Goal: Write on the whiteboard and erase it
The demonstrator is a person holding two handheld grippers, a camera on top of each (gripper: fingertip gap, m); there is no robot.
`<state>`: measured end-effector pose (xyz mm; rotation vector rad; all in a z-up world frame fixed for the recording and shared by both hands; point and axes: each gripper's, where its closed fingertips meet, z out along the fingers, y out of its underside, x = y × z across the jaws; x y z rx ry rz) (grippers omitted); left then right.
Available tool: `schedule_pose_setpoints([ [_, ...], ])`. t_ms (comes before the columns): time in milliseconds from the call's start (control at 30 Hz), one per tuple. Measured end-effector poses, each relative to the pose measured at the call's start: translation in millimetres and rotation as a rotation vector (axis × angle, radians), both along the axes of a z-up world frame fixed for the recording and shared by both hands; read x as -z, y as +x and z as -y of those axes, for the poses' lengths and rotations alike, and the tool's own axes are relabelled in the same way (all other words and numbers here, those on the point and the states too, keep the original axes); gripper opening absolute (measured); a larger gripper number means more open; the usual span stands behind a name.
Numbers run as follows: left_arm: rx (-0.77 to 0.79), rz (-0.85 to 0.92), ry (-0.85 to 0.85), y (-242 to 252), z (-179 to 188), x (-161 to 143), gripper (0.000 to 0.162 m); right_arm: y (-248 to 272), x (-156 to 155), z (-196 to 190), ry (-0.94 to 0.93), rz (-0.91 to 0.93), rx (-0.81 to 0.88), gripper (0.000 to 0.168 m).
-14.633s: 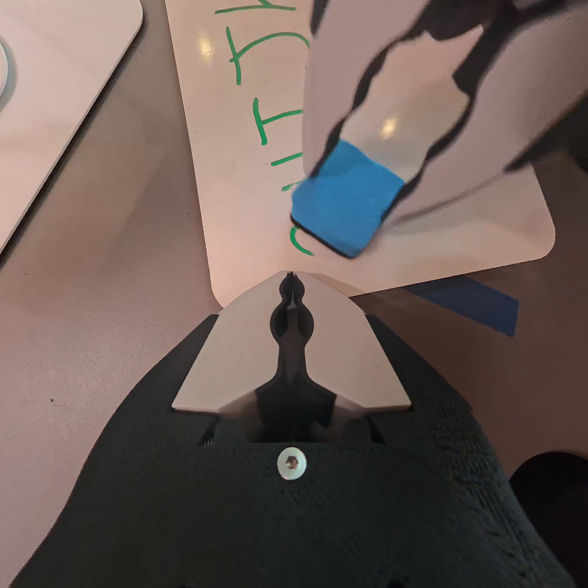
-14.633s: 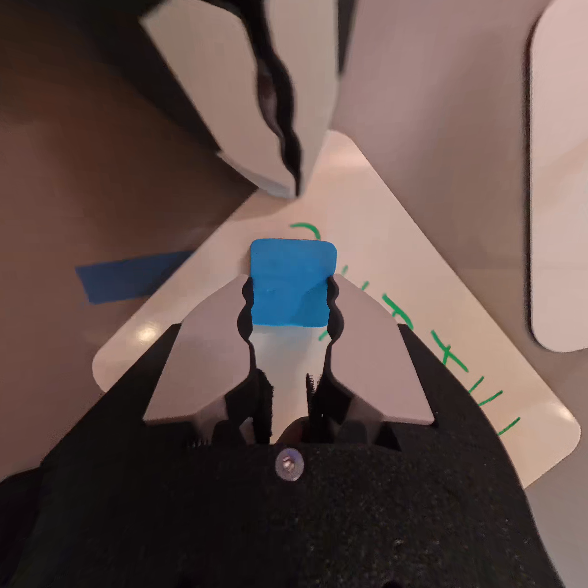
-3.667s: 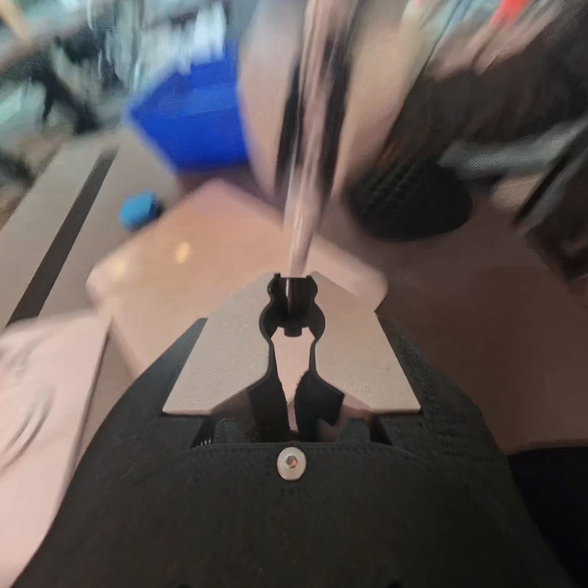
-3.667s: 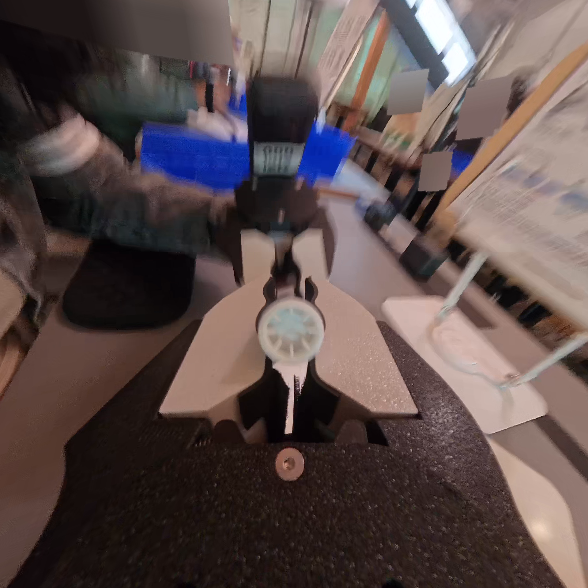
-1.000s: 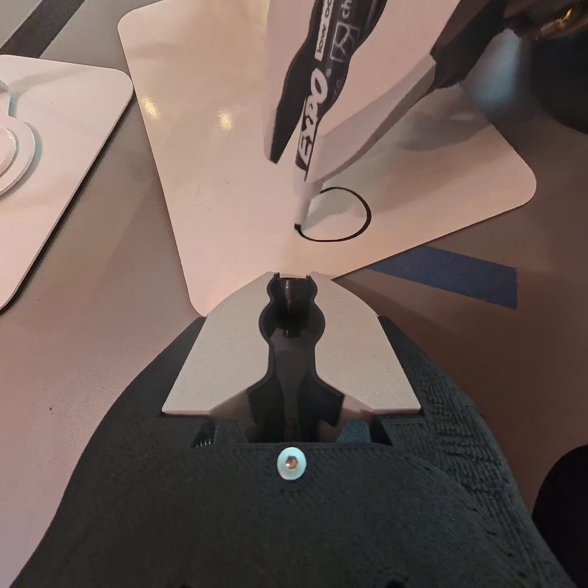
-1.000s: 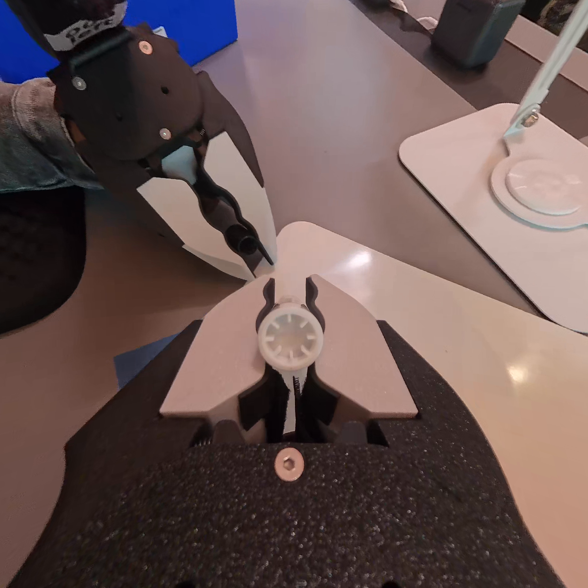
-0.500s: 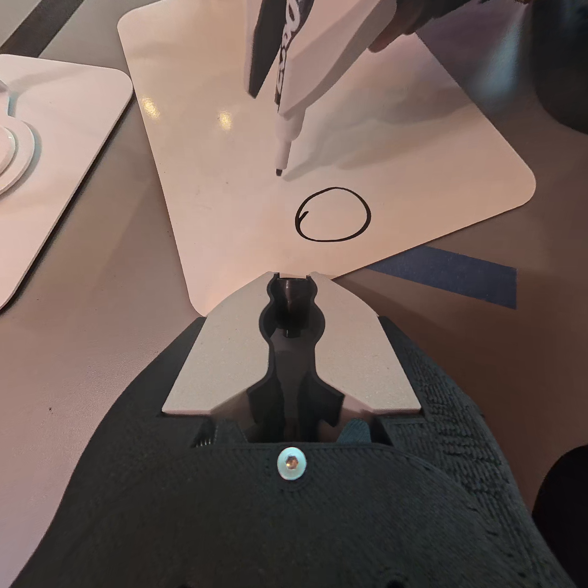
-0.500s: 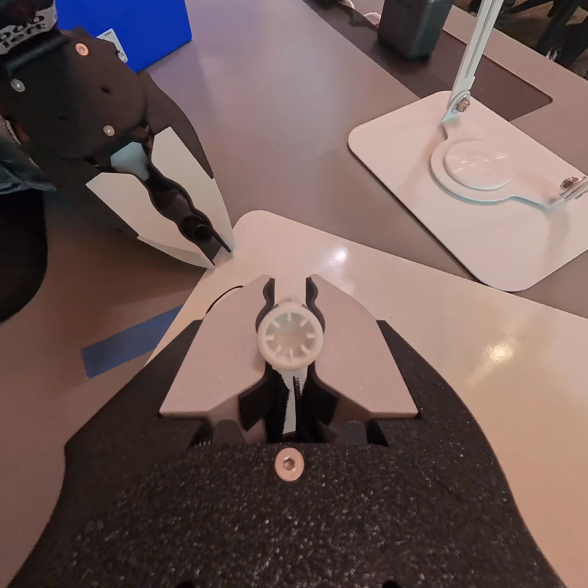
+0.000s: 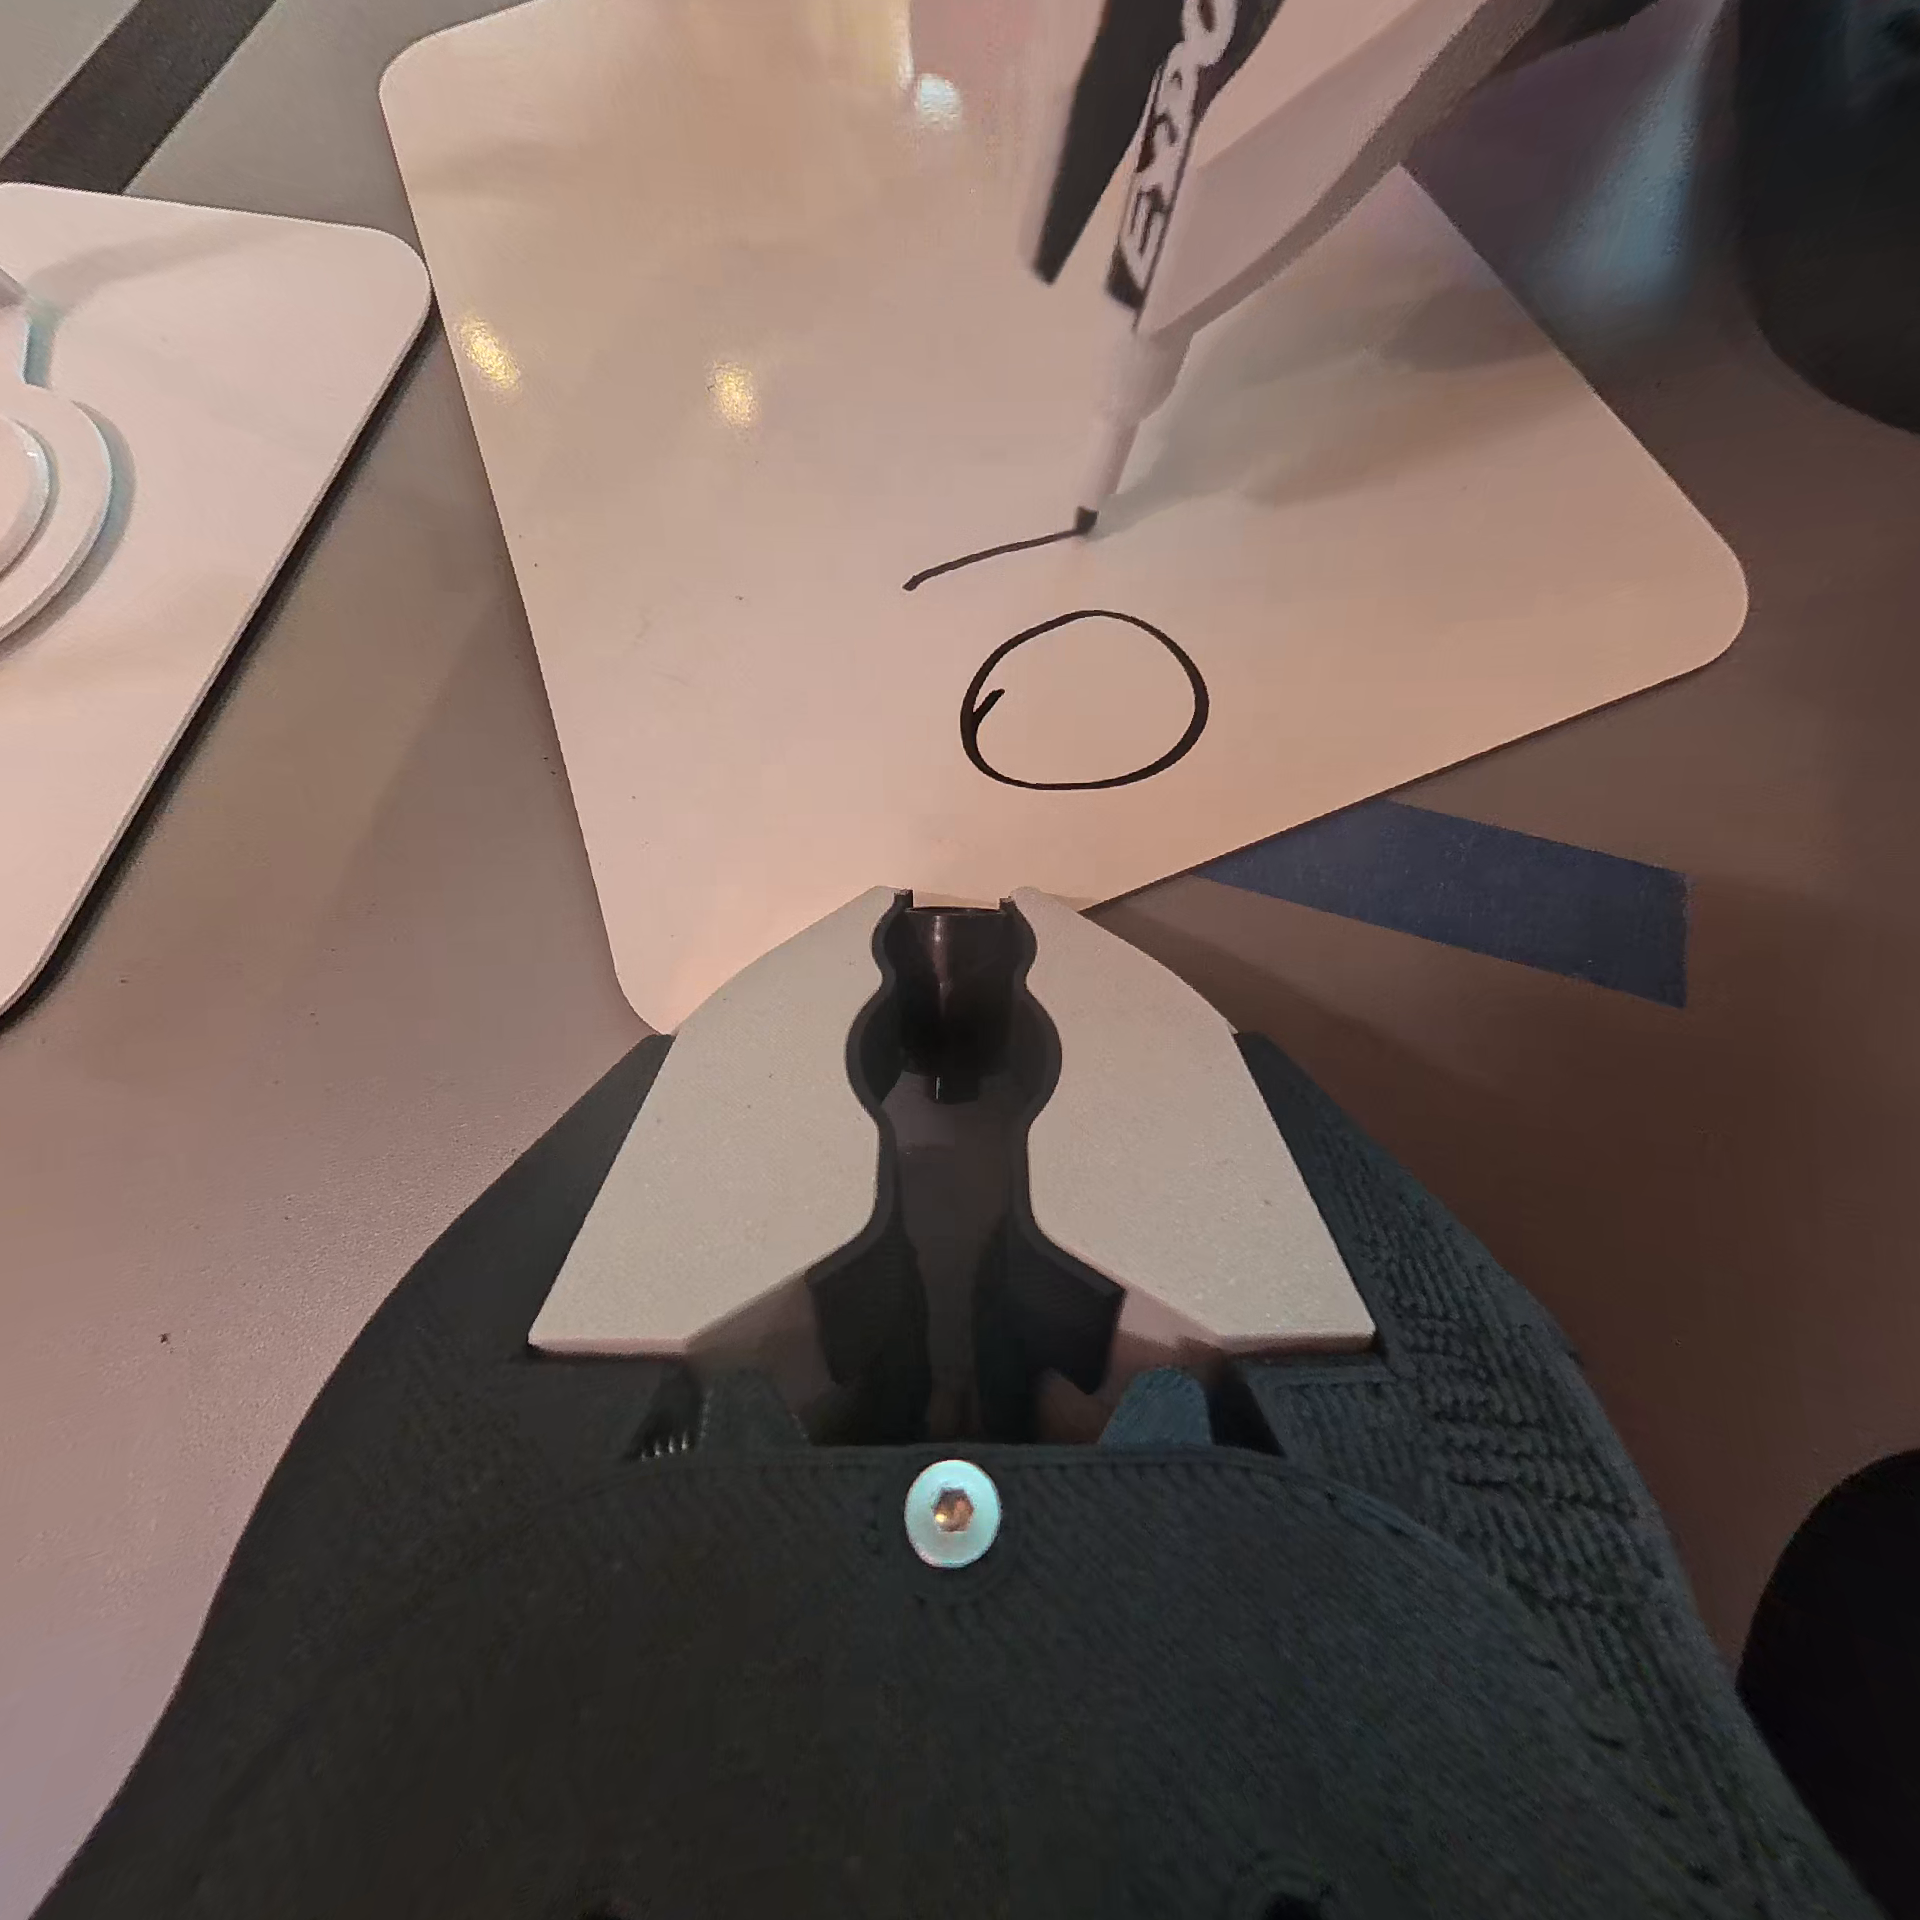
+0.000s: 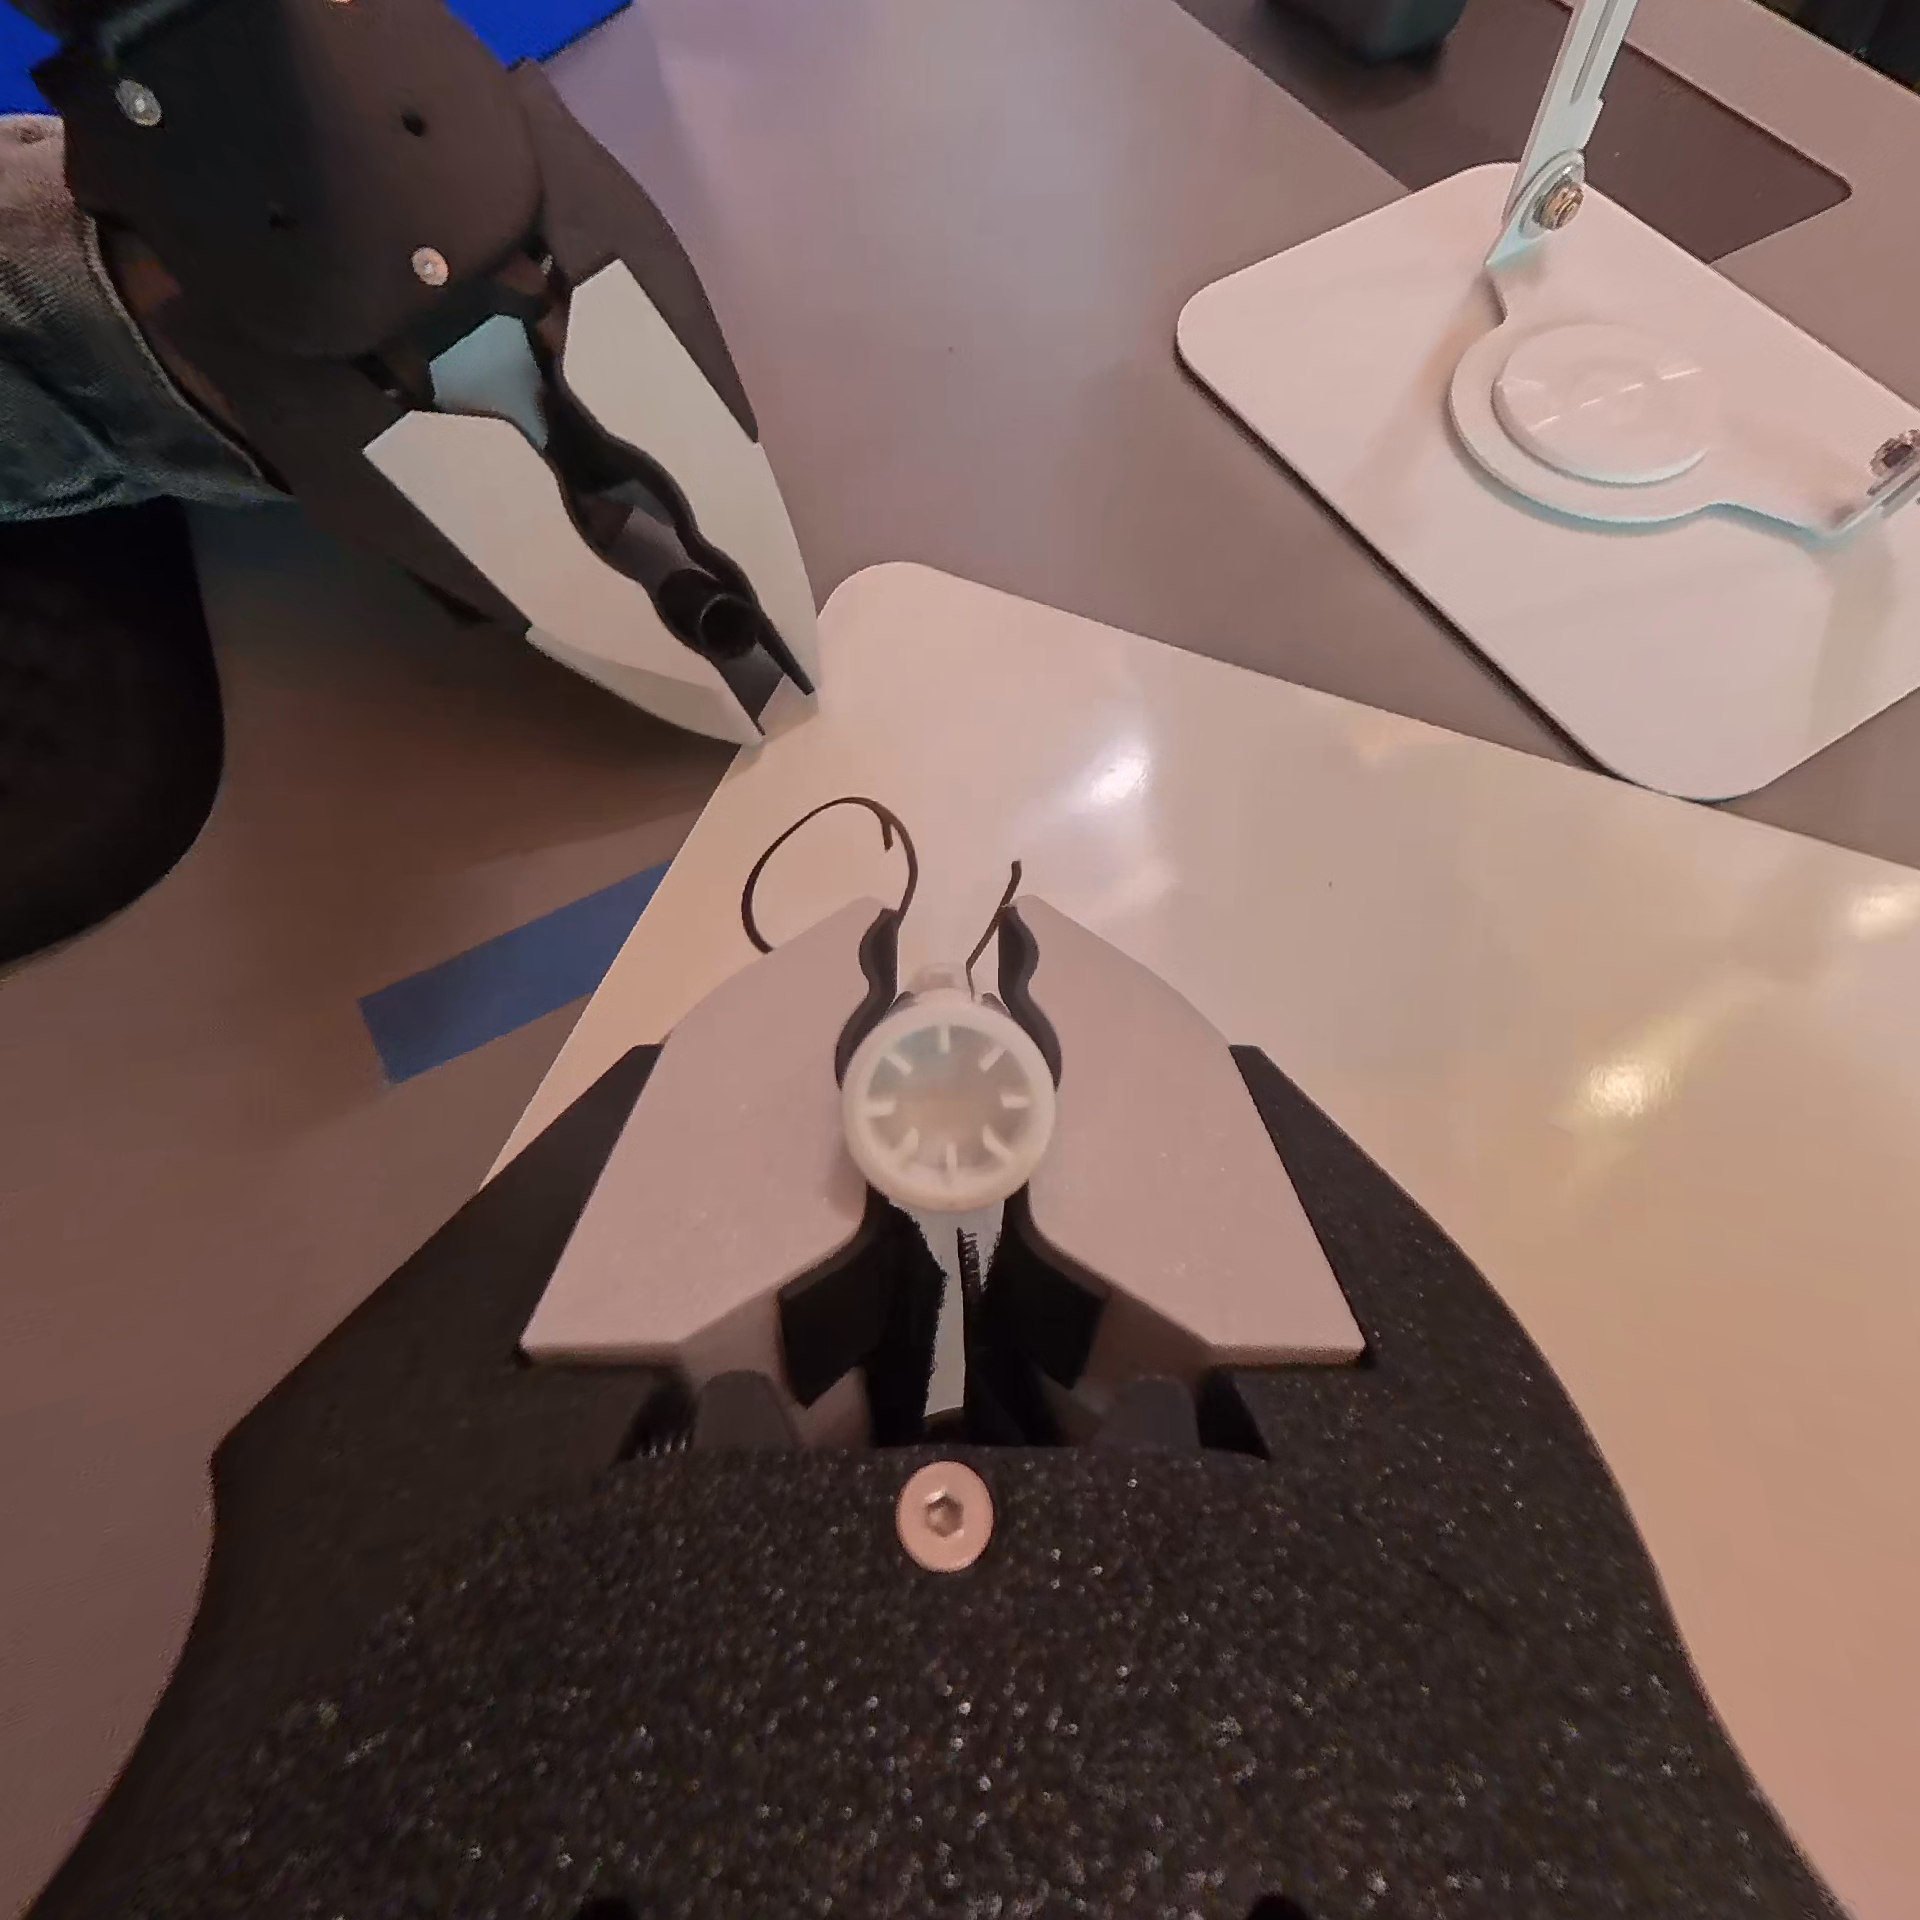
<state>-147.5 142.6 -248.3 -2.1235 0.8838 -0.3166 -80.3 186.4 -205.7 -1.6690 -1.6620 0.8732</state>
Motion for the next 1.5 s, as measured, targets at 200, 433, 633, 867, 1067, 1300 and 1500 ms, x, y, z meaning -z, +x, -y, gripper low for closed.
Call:
schedule_pose_setpoints([
  [200, 0.0, 0.0, 0.0, 0, 0, 0, 0.016, 11, 0, -21, 0.029, 0.008, 0.069, 0.019],
  [433, 0.003, 0.002, -0.002, 0, 0, 0, 0.016, 18, 0, -44, 0.034, 0.007, 0.129, 0.019],
  [633, 0.004, 0.003, -0.003, 0, 0, 0, 0.016, -6, 0, -49, 0.035, -0.009, 0.107, 0.019],
  [867, 0.006, 0.003, -0.003, 0, 0, 0, 0.016, -26, 0, -53, 0.034, -0.017, 0.092, 0.019],
  [1067, 0.006, 0.001, -0.002, 0, 0, 0, 0.016, -34, 0, -23, 0.017, -0.015, 0.015, 0.019],
  [1300, 0.007, -0.001, 0.002, 1, 1, 0, 0.017, -22, -17, -43, 0.014, -0.089, 0.092, 0.019],
  [1500, 0.007, 0.001, -0.001, 1, 1, 0, 0.016, -4, -4, -58, 0.03, -0.004, 0.124, 0.019],
])
